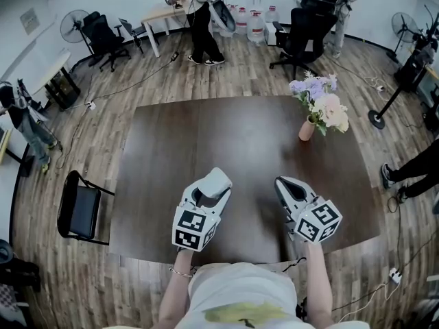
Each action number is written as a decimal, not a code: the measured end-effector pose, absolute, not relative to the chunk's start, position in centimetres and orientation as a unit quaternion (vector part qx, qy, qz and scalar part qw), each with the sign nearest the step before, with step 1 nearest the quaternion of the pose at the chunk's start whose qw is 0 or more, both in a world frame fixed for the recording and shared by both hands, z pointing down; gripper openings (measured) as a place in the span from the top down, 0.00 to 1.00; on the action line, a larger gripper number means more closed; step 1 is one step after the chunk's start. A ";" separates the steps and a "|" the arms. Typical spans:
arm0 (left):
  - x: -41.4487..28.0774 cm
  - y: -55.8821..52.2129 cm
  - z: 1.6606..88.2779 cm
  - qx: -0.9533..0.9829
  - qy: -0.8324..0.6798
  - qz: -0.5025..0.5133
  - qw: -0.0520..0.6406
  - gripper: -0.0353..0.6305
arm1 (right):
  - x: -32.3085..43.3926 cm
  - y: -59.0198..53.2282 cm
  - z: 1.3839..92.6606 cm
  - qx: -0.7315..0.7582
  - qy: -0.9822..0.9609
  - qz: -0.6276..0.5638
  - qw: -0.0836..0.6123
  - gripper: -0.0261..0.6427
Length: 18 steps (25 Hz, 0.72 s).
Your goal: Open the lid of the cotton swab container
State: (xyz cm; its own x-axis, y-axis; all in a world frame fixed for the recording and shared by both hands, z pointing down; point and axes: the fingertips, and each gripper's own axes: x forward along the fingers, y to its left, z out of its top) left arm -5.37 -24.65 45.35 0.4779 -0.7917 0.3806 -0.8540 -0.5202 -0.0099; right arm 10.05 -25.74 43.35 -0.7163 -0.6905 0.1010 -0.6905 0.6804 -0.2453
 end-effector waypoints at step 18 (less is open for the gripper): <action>-7.9 -24.6 45.2 0.838 -0.511 0.167 0.096 0.56 | 11.6 -25.9 43.4 0.420 -0.898 0.128 -0.019 0.93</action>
State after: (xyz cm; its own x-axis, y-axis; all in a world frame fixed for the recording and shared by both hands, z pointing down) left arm -7.93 -24.60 45.21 0.4217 -0.8242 0.3781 -0.8885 -0.4588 -0.0092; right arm 11.62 -25.90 43.36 -0.6470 -0.7591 0.0723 -0.7492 0.6152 -0.2455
